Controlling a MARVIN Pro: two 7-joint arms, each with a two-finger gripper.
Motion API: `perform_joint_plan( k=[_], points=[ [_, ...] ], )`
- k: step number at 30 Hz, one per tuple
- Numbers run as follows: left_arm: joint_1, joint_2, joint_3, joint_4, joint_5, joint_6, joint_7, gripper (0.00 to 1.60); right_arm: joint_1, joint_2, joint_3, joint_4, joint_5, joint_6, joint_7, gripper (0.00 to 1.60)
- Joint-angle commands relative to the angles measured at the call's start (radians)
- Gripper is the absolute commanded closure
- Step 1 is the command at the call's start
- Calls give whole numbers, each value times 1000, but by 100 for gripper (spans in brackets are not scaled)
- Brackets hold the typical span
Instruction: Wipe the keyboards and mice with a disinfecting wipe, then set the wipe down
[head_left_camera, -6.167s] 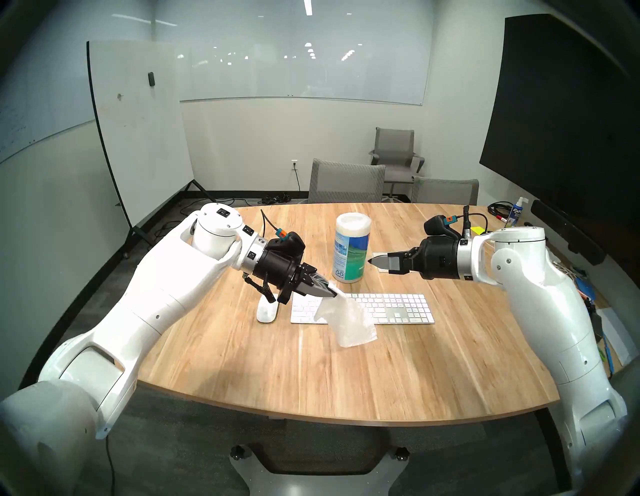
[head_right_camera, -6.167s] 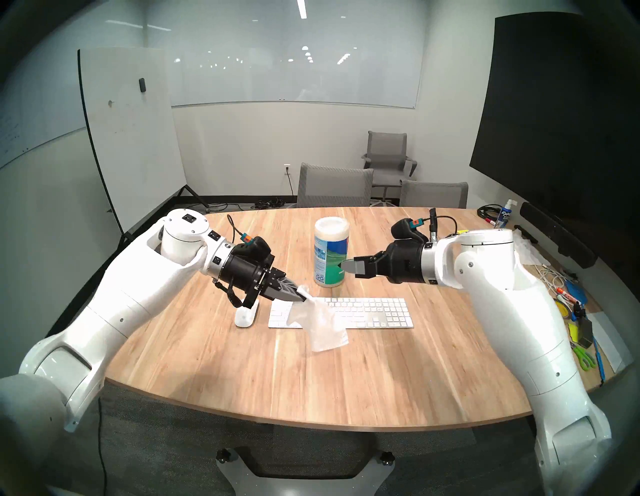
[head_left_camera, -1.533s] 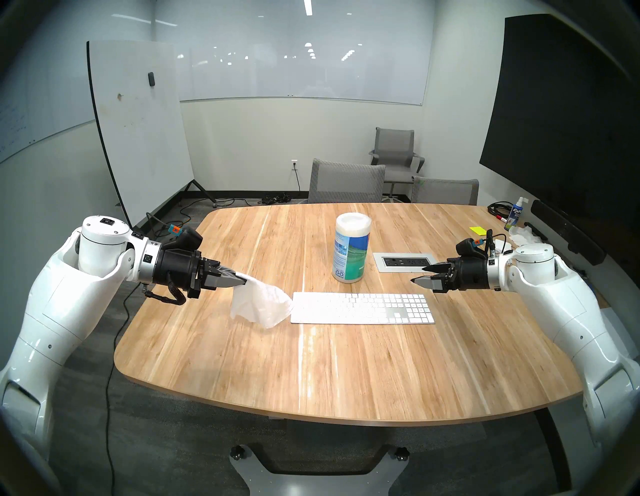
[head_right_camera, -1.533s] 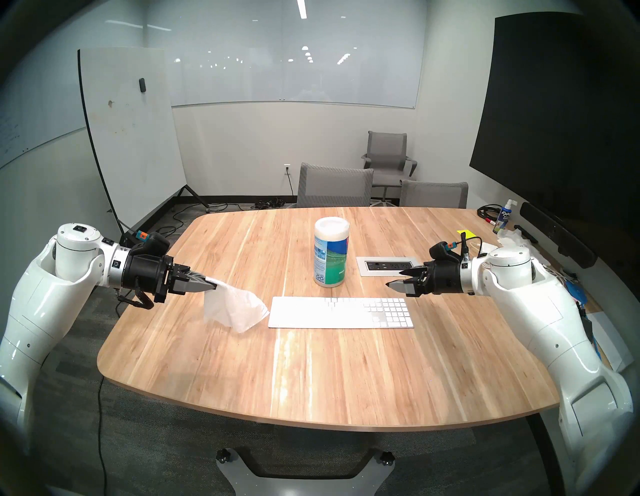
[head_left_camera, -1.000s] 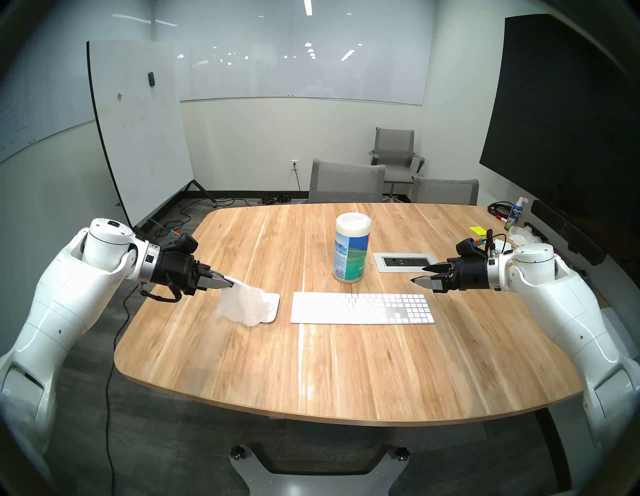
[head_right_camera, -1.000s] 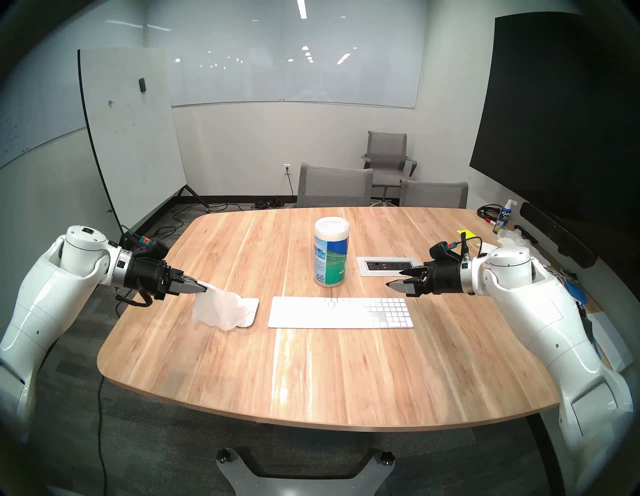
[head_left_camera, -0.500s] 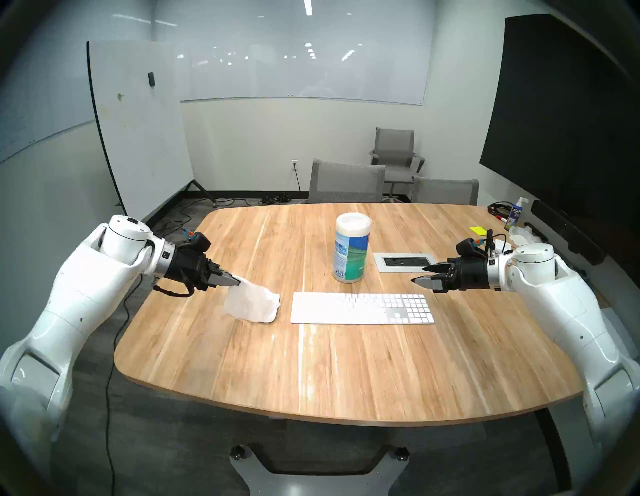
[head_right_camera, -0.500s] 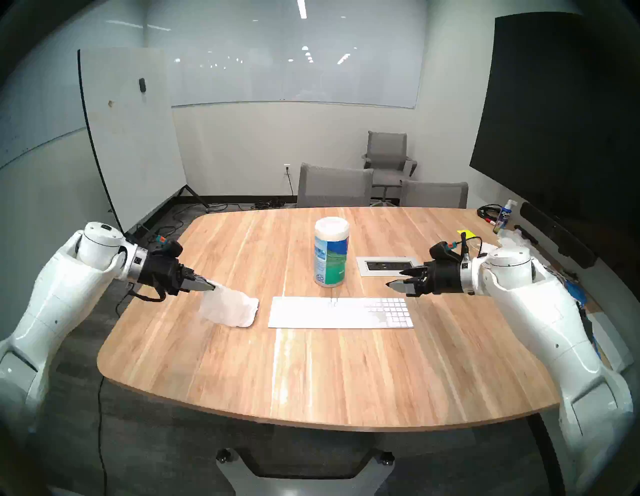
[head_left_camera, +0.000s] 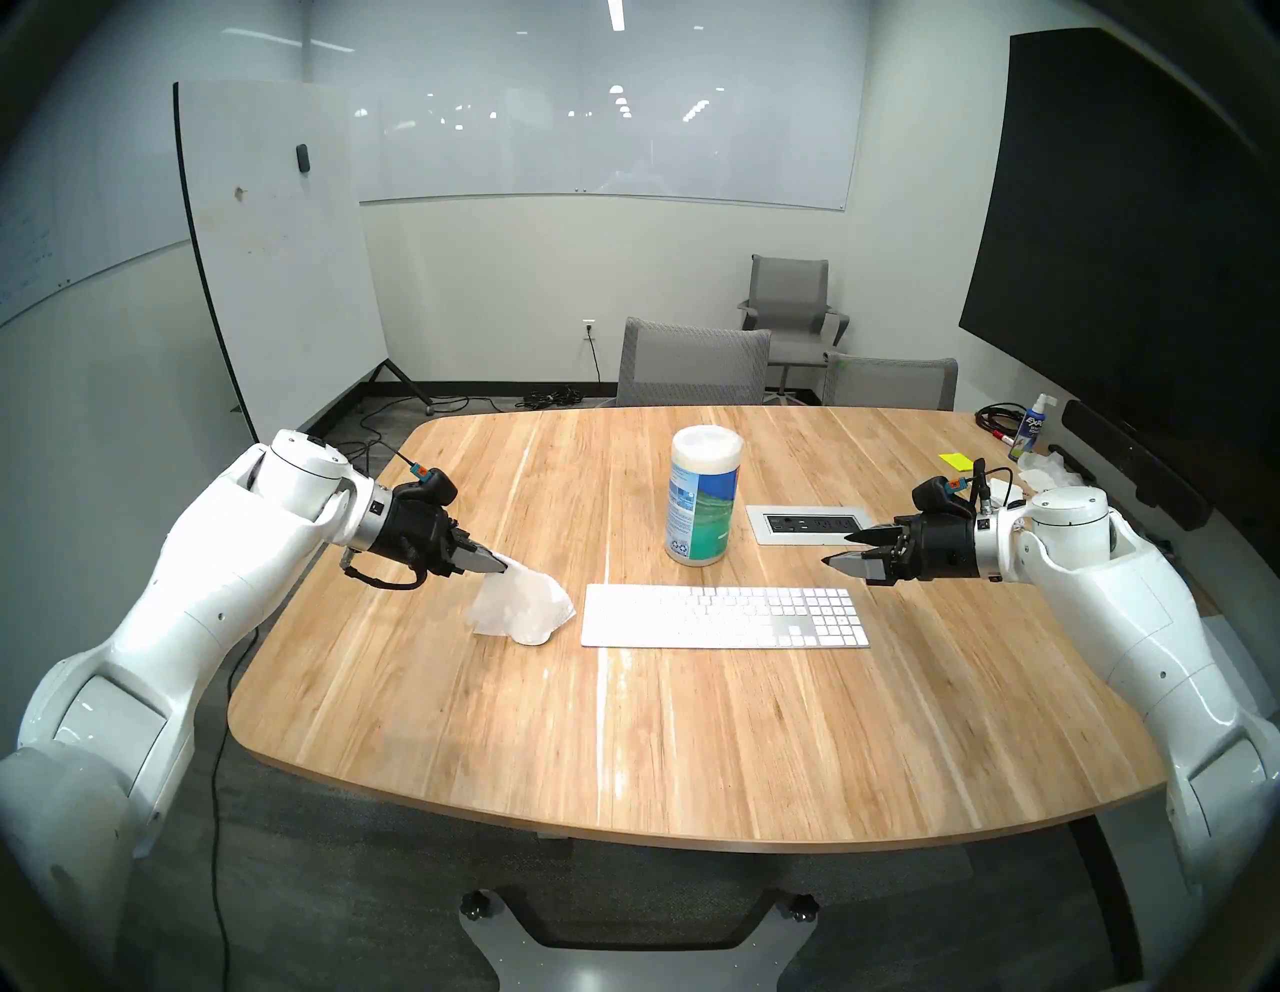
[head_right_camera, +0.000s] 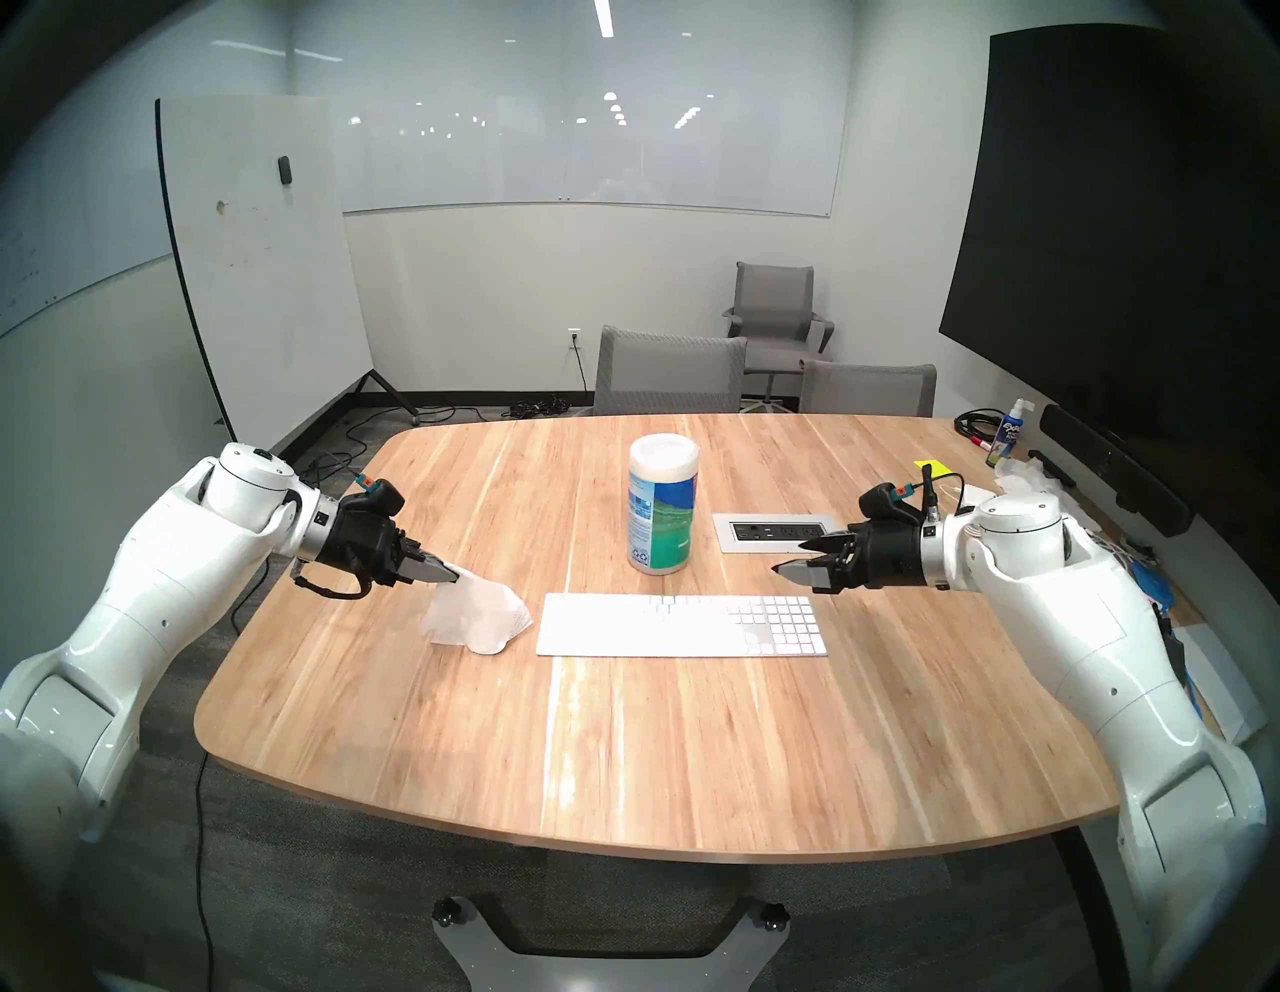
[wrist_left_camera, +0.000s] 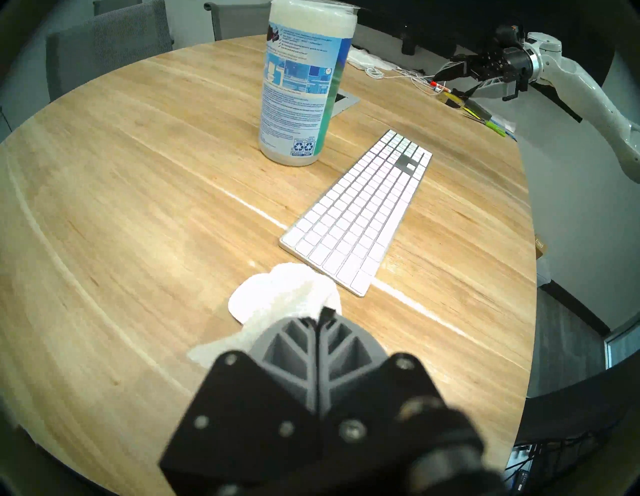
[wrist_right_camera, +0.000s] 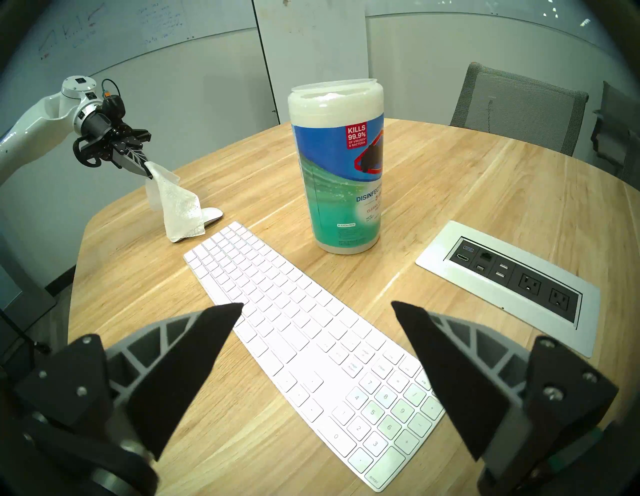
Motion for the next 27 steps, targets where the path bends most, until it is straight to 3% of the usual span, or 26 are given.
perform_joint_plan(
  k=[1, 7, 16, 23, 27],
  points=[
    [-86, -65, 5, 42, -12, -12, -29, 160, 19, 2, 12, -6, 3, -3, -3, 0],
    [-121, -125, 30, 104, 0, -23, -10, 160, 19, 2, 12, -6, 2, -3, -2, 0],
    [-160, -166, 64, 201, 4, -56, -31, 160, 19, 2, 12, -6, 3, -3, -3, 0],
    [-144, -164, 82, 201, -3, -74, -62, 160, 19, 2, 12, -6, 3, -3, -3, 0],
    [-121, -144, 96, 158, -3, -44, -87, 160, 19, 2, 12, -6, 3, -3, -3, 0]
  ],
)
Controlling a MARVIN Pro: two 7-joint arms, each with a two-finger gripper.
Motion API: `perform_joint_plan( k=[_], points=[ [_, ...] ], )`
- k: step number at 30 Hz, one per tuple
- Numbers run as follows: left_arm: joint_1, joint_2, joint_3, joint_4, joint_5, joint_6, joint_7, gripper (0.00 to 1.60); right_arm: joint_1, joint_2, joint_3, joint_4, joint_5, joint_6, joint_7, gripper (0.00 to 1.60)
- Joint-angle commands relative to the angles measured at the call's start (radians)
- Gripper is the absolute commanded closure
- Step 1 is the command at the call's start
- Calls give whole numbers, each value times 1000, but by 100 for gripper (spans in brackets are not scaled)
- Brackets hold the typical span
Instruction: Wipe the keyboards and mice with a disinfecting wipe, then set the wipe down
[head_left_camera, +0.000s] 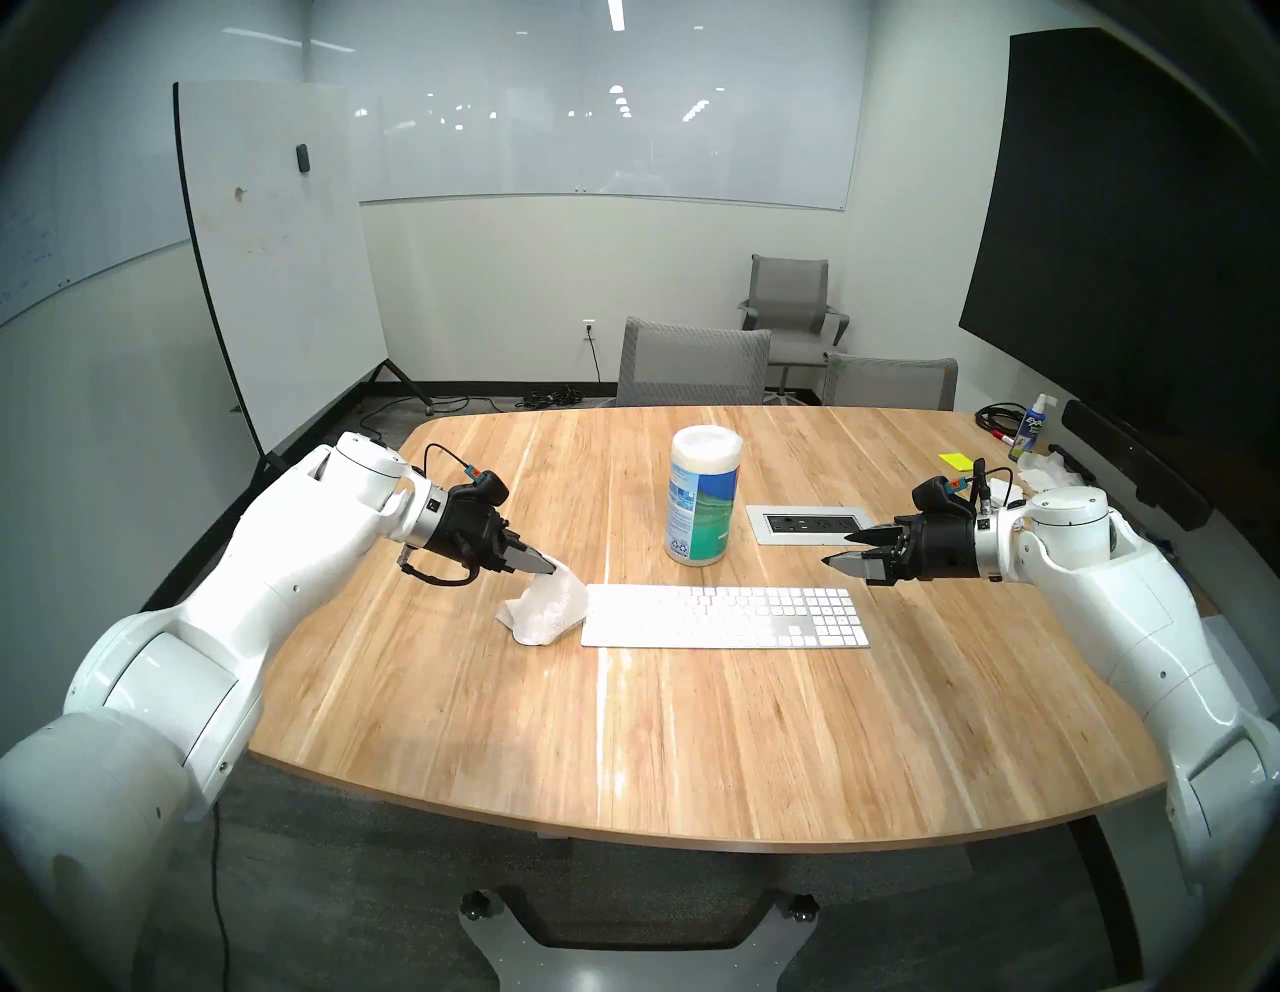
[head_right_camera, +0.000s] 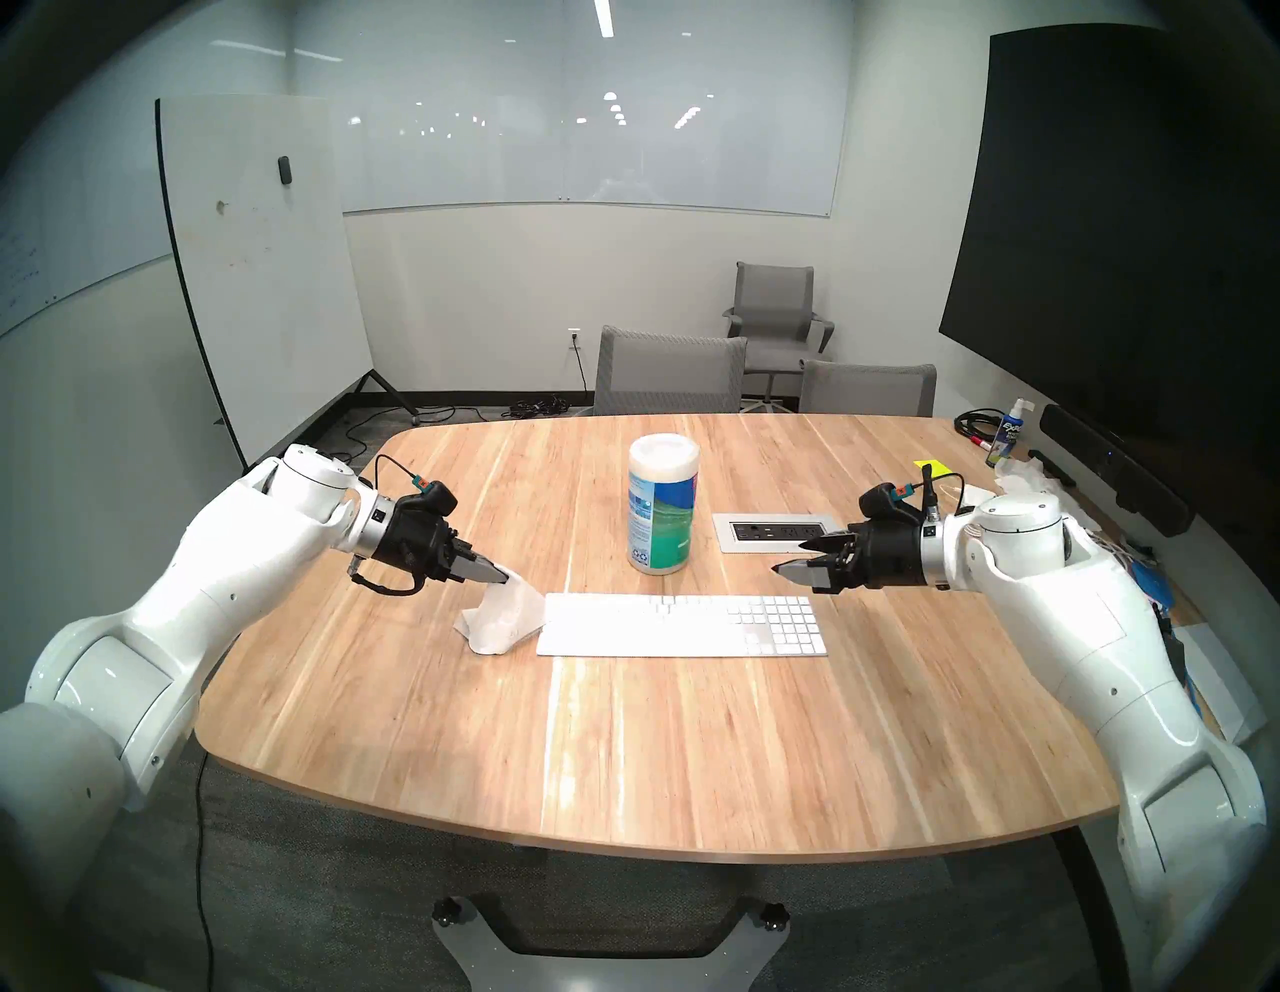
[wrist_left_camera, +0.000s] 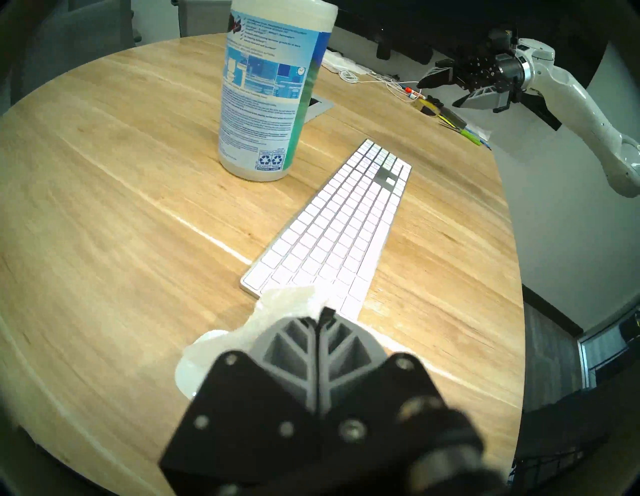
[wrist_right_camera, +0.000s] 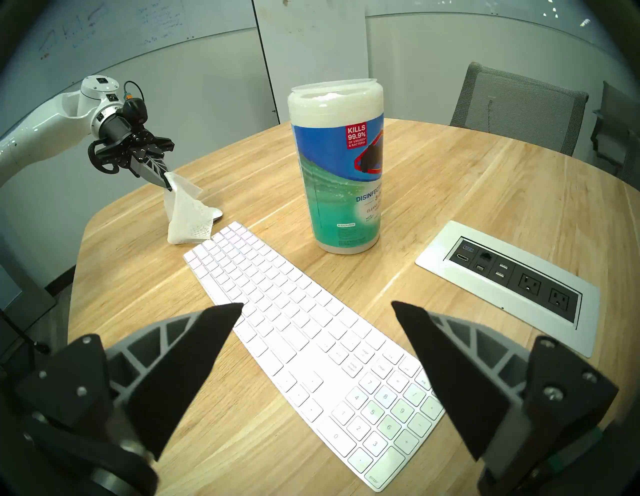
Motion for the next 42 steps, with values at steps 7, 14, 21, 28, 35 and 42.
perform_joint_plan(
  k=[7, 14, 21, 28, 35, 42],
  points=[
    [15, 41, 35, -110, -3, 109, -31, 160, 19, 2, 12, -6, 3, -2, -3, 0],
    [5, 62, 52, -107, -28, 120, -3, 160, 19, 2, 12, -6, 3, -2, -3, 0],
    [-6, 70, 79, -110, -42, 153, 6, 160, 19, 2, 12, -6, 3, -2, -3, 0],
    [-13, 79, 109, -115, -67, 177, 30, 160, 19, 2, 12, -6, 3, -2, -3, 0],
    [-26, 85, 159, -98, -99, 189, 58, 160, 19, 2, 12, -6, 3, -2, -3, 0],
    [-40, 82, 197, -71, -121, 195, 67, 160, 19, 2, 12, -6, 3, -2, -3, 0]
  ],
)
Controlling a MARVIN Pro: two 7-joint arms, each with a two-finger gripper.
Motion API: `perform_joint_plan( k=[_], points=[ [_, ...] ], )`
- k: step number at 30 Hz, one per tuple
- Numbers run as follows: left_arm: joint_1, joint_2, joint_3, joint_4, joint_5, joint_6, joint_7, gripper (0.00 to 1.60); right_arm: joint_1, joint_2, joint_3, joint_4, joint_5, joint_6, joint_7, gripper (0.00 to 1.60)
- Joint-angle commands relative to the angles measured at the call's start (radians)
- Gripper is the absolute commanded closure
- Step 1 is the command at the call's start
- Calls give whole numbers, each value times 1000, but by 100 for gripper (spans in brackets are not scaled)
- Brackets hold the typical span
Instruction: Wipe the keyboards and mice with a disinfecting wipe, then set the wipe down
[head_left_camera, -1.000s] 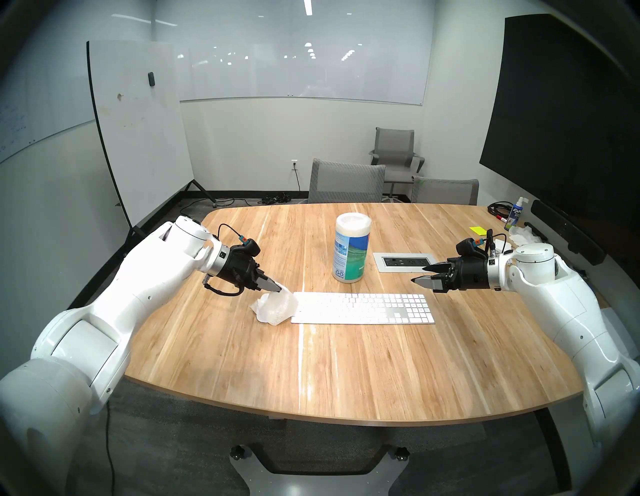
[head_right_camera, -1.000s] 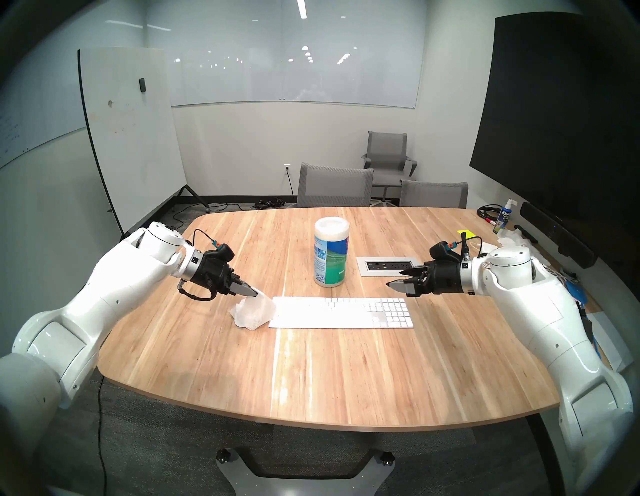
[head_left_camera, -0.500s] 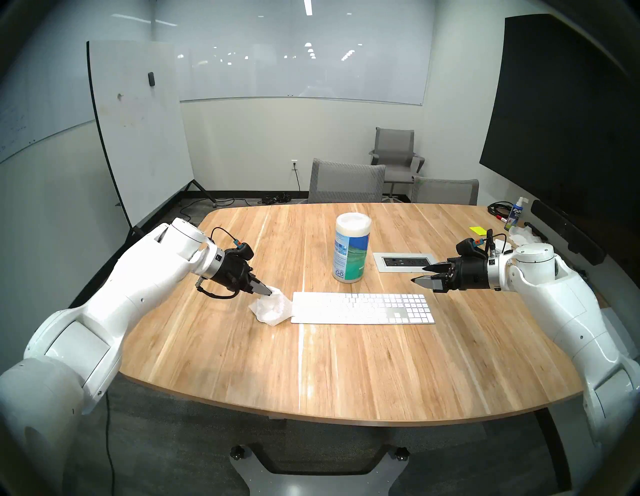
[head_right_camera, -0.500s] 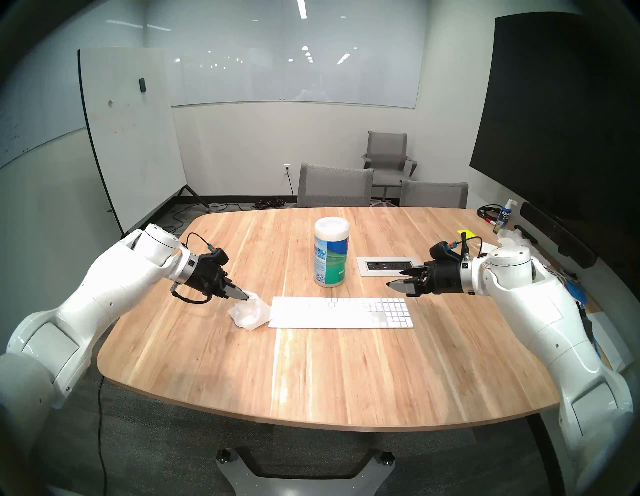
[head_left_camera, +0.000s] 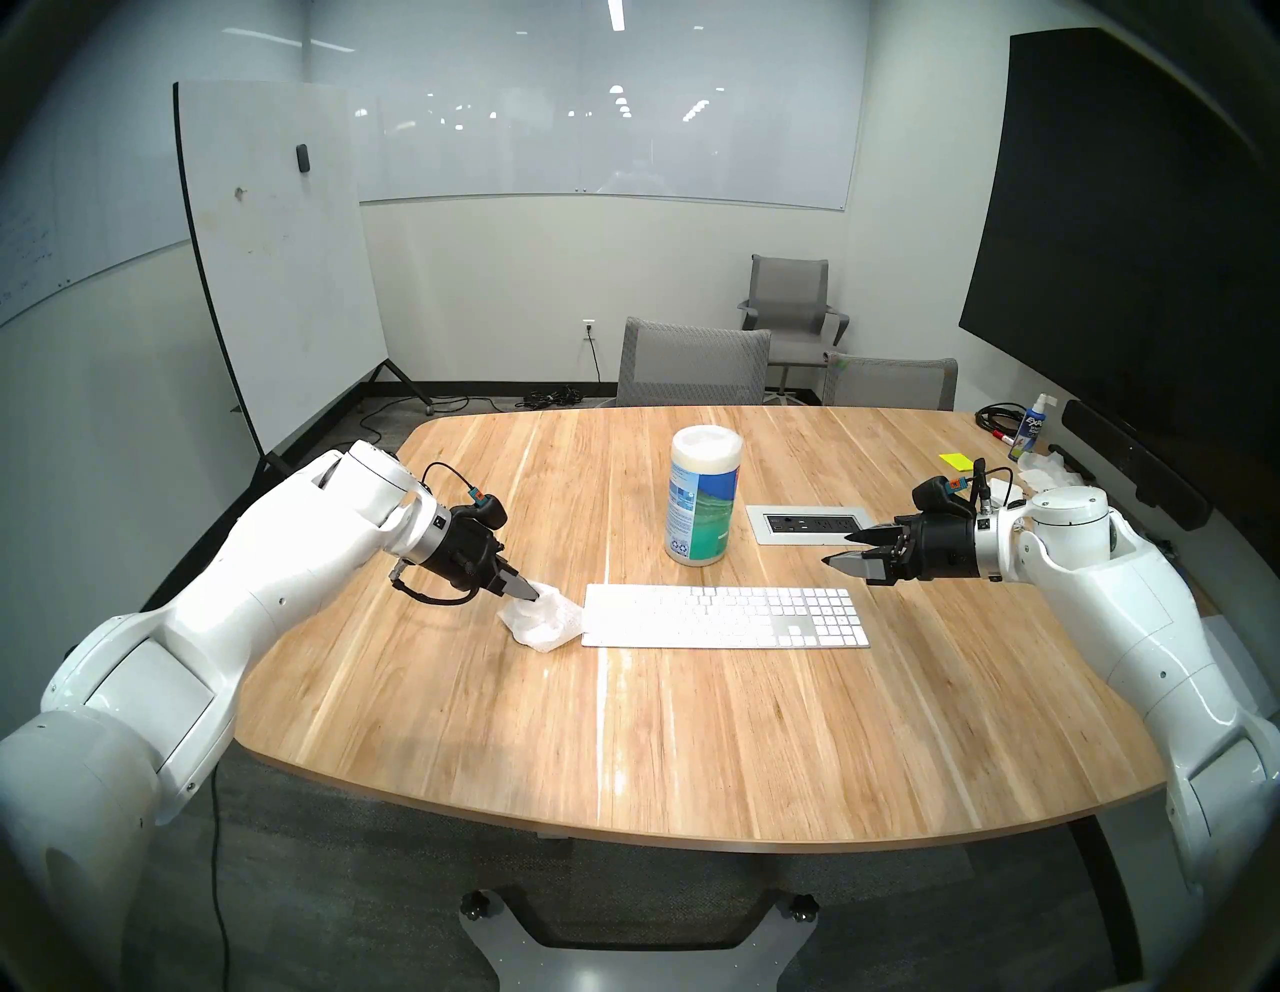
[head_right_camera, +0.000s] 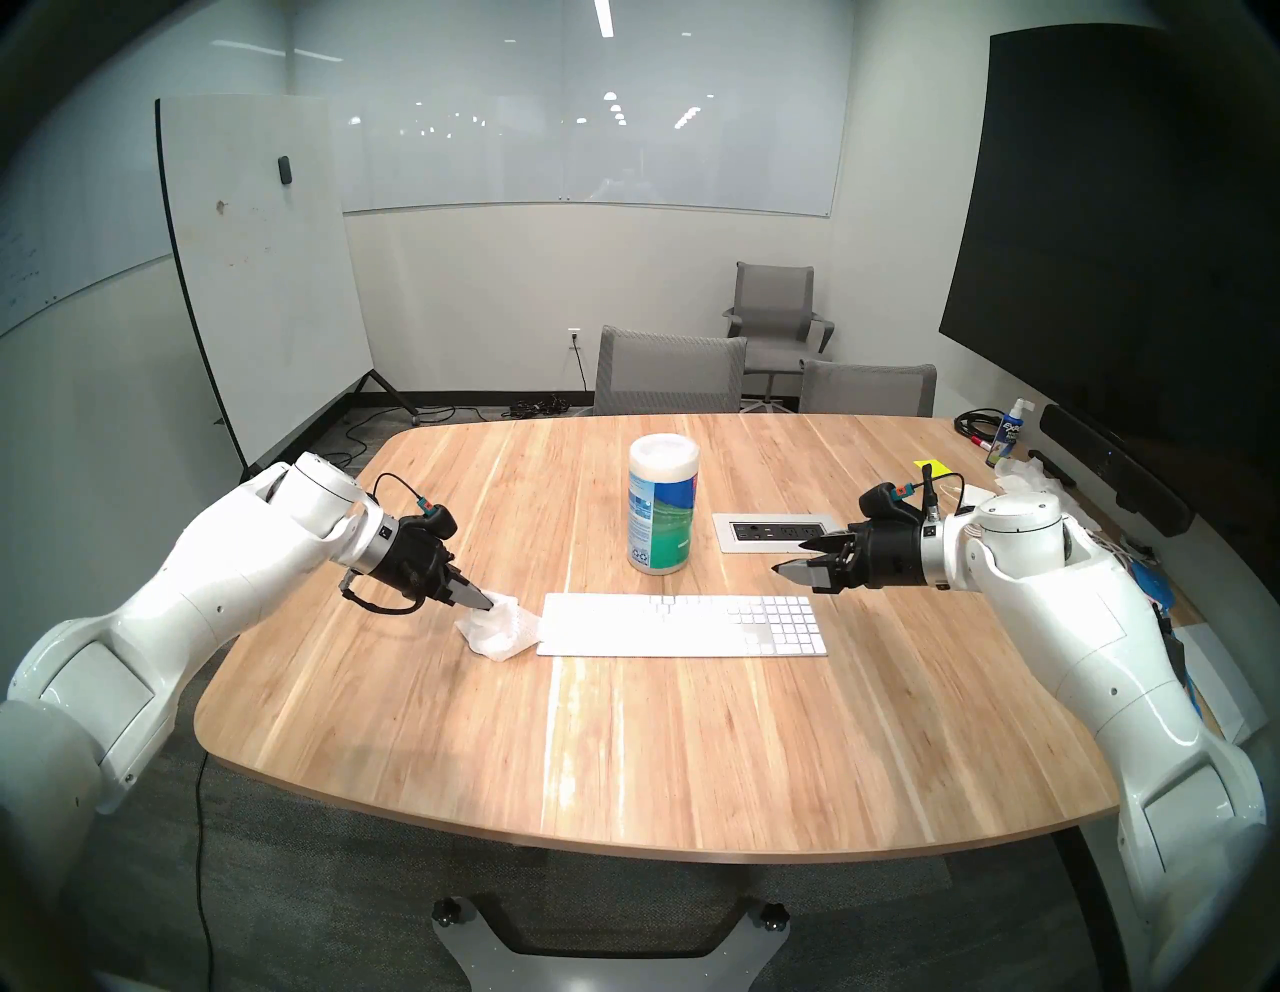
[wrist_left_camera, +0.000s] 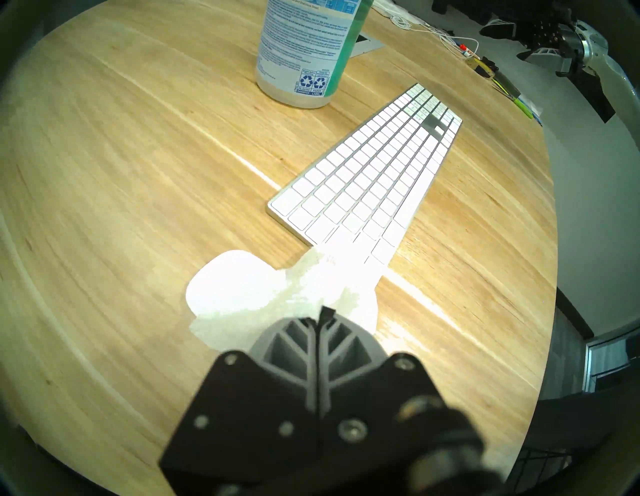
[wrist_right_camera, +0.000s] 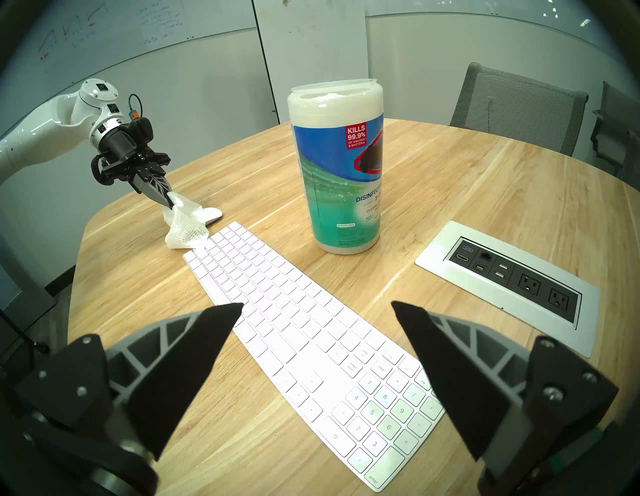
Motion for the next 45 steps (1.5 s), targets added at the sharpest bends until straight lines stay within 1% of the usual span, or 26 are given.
perform_joint_plan(
  k=[1, 2, 5, 6, 9, 16, 24, 25, 26, 27, 30, 36, 37, 38, 40, 45],
  points=[
    [-43, -6, 19, 20, -30, 4, -112, 160, 19, 2, 12, -6, 3, -2, -2, 0],
    [-44, -5, 29, 22, -44, 7, -95, 160, 19, 2, 12, -6, 3, -2, -2, 0],
    [-52, -11, 39, 39, -42, 5, -103, 160, 19, 2, 12, -6, 3, -2, -2, 0],
    [-53, -9, 46, 37, -53, 7, -92, 160, 19, 2, 12, -6, 3, -2, -2, 0],
    [-57, -11, 52, 43, -53, 7, -98, 160, 19, 2, 12, -6, 3, -2, -2, 0],
    [-59, -22, 66, 61, -83, 9, -84, 160, 19, 2, 12, -6, 3, -2, -2, 0],
    [-69, -31, 94, 79, -105, 30, -71, 160, 19, 2, 12, -6, 3, -2, -2, 0],
    [-71, -33, 96, 85, -101, 31, -80, 160, 19, 2, 12, -6, 3, -2, -2, 0],
    [-70, -31, 104, 79, -116, 36, -63, 160, 19, 2, 12, -6, 3, -2, -2, 0],
    [-73, -34, 105, 86, -108, 36, -79, 160, 19, 2, 12, -6, 3, -2, -2, 0],
    [-70, -32, 120, 79, -126, 38, -66, 160, 19, 2, 12, -6, 3, -2, -2, 0],
    [-76, -32, 144, 85, -141, 43, -67, 160, 19, 2, 12, -6, 3, -2, -2, 0],
    [-76, -29, 150, 81, -154, 44, -51, 160, 19, 2, 12, -6, 3, -2, -2, 0],
    [-79, -31, 151, 91, -146, 43, -64, 160, 19, 2, 12, -6, 3, -2, -2, 0],
    [-87, -28, 163, 100, -155, 48, -55, 160, 19, 2, 12, -6, 3, -2, -2, 0],
    [-91, -18, 165, 102, -170, 48, -43, 160, 19, 2, 12, -6, 3, -2, -2, 0]
  ],
)
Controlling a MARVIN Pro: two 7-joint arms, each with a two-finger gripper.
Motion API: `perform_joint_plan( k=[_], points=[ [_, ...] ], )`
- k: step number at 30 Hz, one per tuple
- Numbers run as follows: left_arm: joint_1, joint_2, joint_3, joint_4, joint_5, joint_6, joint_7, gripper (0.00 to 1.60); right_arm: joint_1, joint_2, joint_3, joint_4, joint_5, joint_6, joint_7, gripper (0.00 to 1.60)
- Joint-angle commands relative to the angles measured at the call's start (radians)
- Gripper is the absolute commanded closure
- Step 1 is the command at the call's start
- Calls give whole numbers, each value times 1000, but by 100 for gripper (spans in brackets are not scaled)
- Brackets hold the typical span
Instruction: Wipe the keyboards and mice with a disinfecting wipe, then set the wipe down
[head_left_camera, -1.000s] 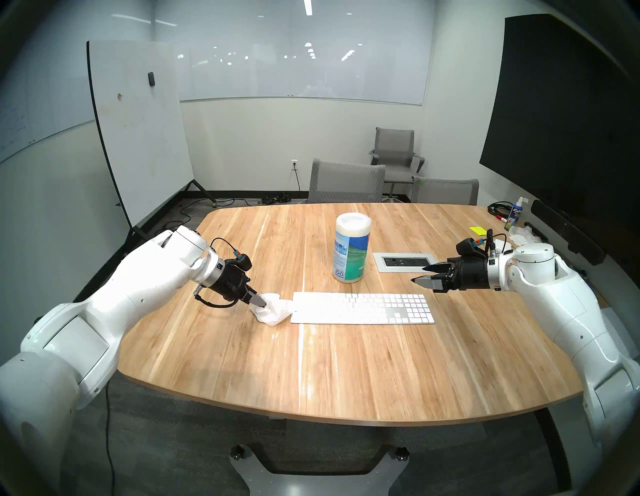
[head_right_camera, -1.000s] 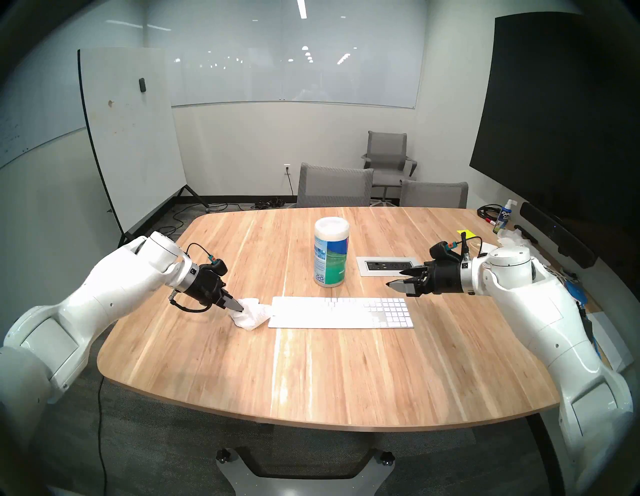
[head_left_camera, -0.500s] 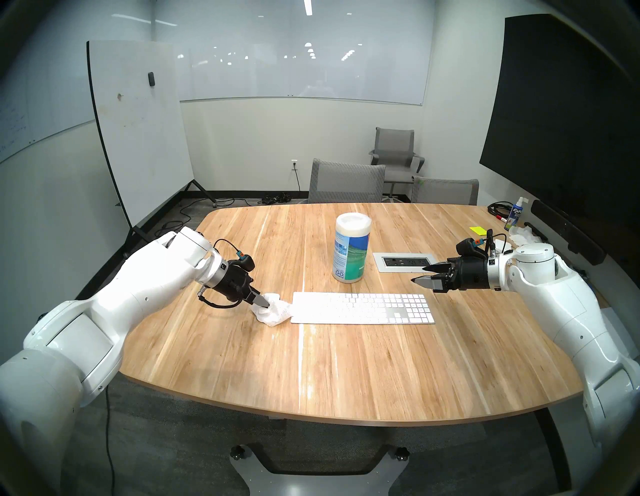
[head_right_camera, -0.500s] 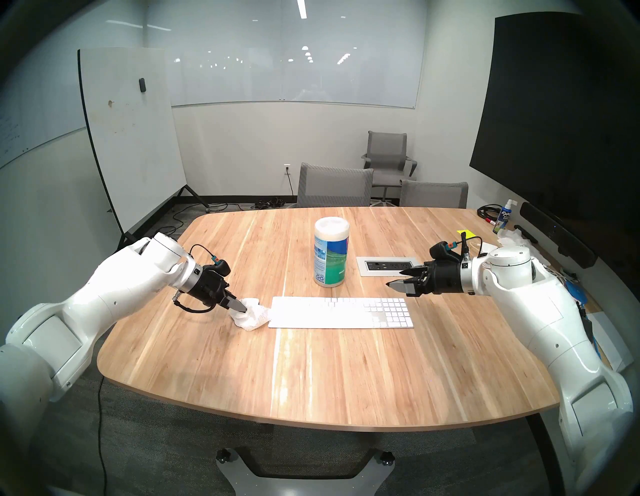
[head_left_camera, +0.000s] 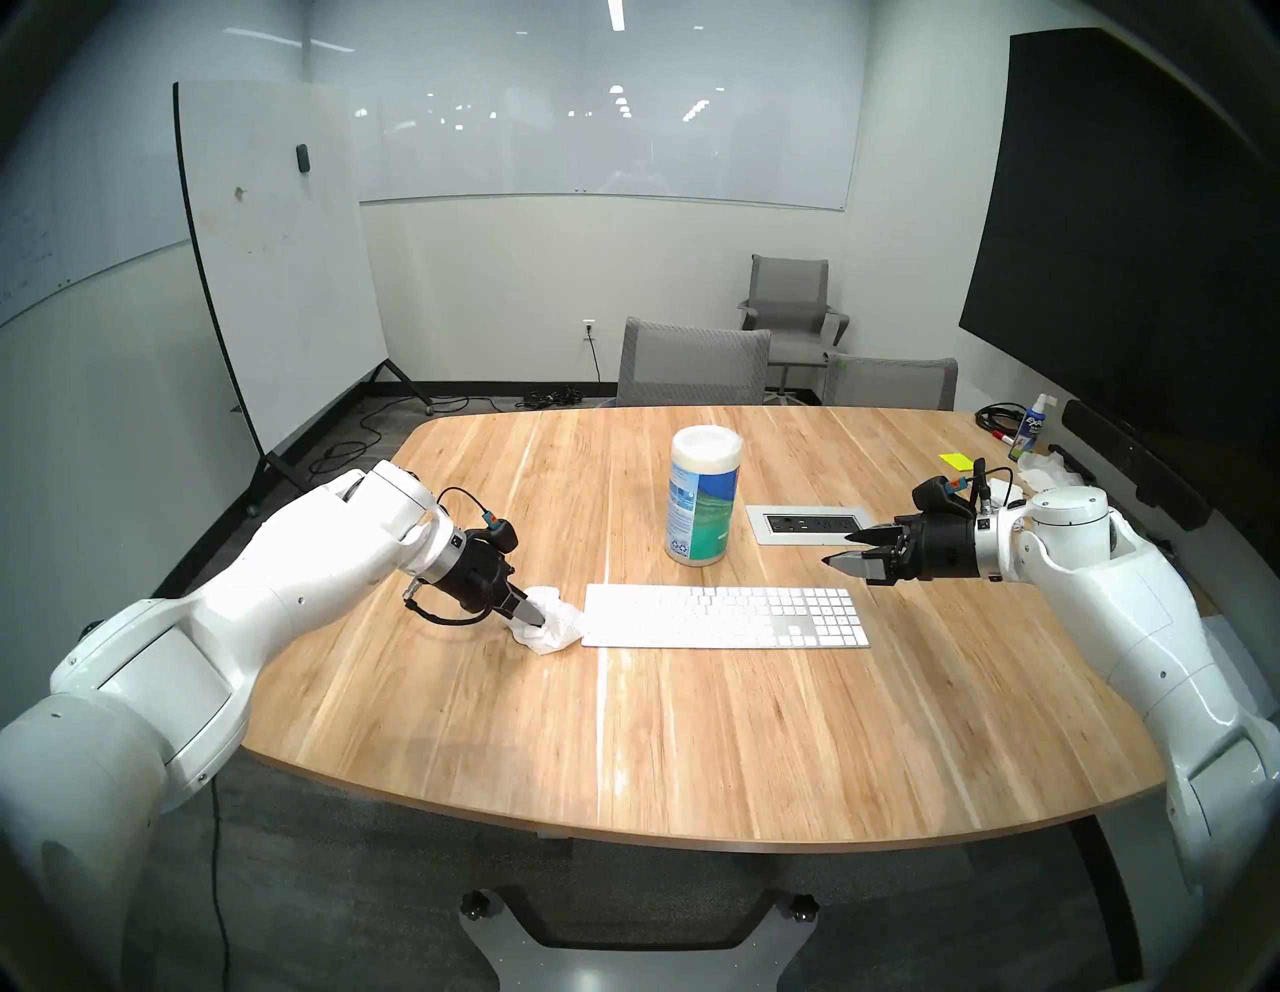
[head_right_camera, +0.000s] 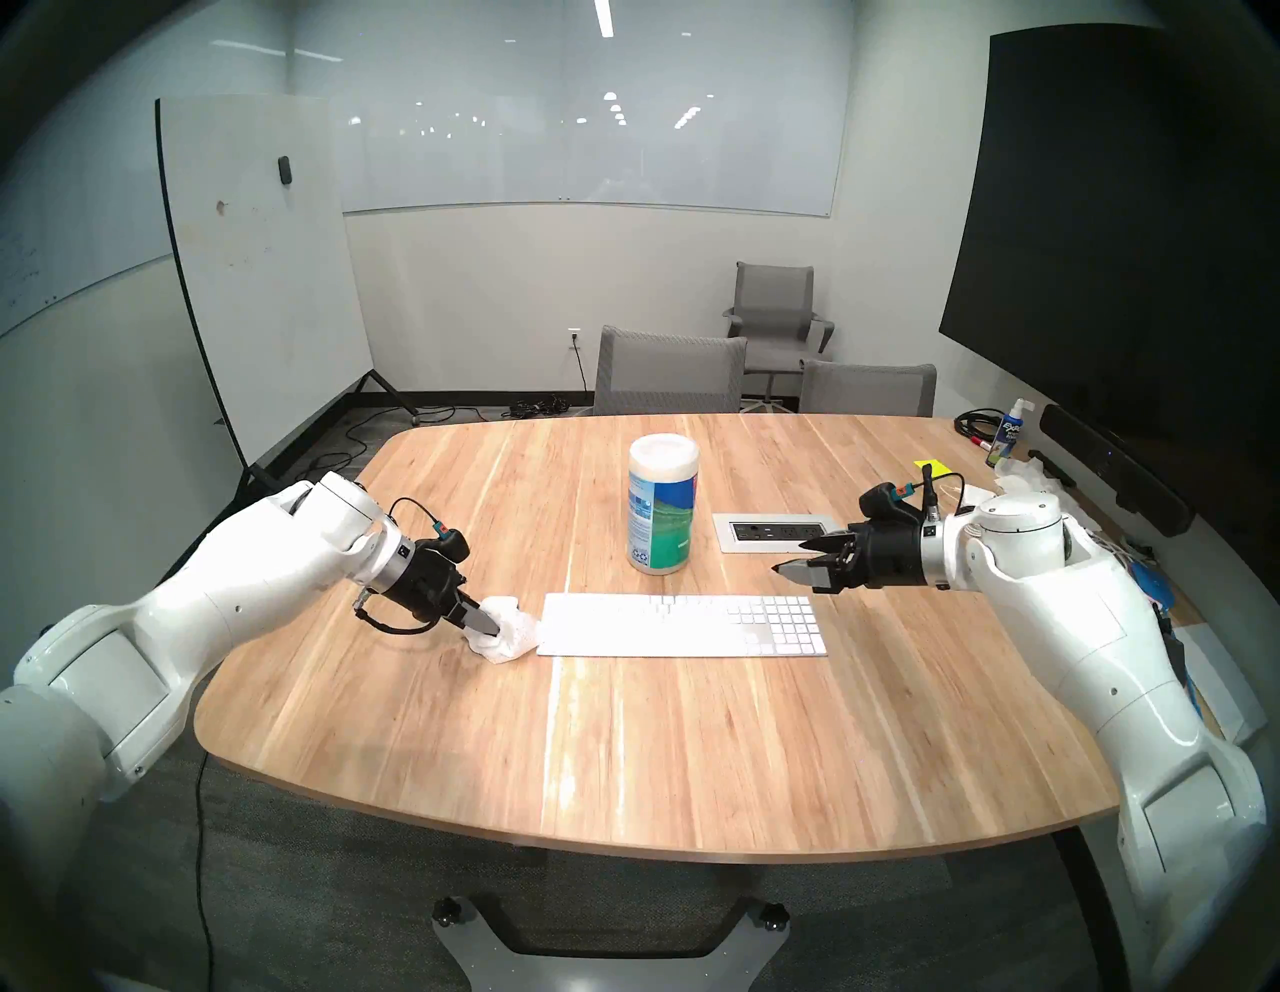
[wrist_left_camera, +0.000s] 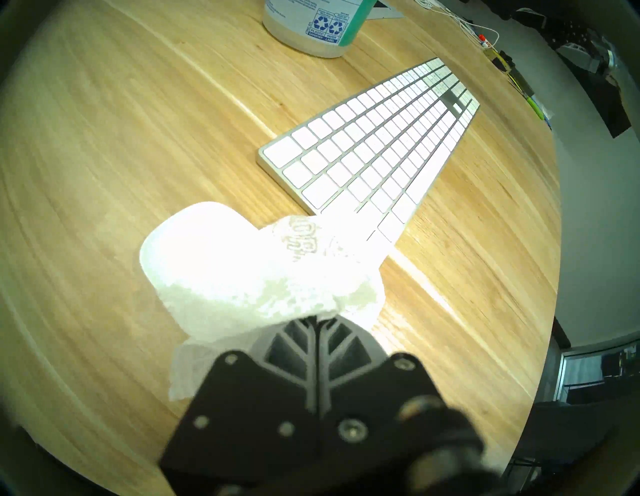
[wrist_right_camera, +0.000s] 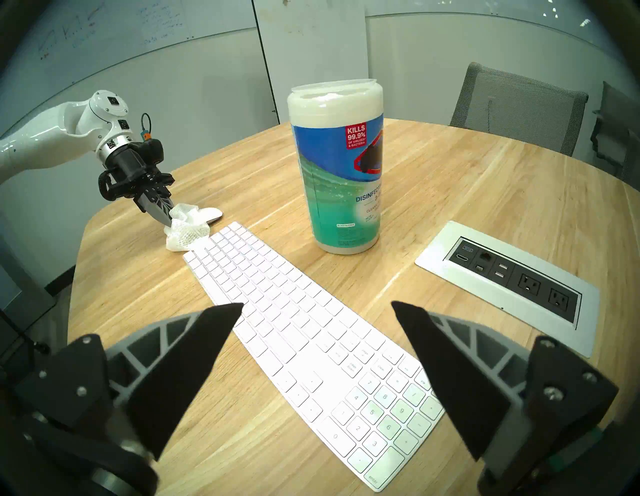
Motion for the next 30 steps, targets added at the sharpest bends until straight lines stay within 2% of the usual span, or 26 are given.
perform_joint_plan(
  k=[1, 12, 30],
  points=[
    [-40, 15, -4, 9, -29, -3, -99, 160, 19, 2, 12, -6, 3, -2, -2, 0],
    [-51, 41, 8, 10, -62, 2, -73, 160, 19, 2, 12, -6, 3, -2, -2, 0],
    [-94, -21, 62, 113, -59, -18, -82, 160, 19, 2, 12, -6, 3, -2, -2, 0]
  ],
)
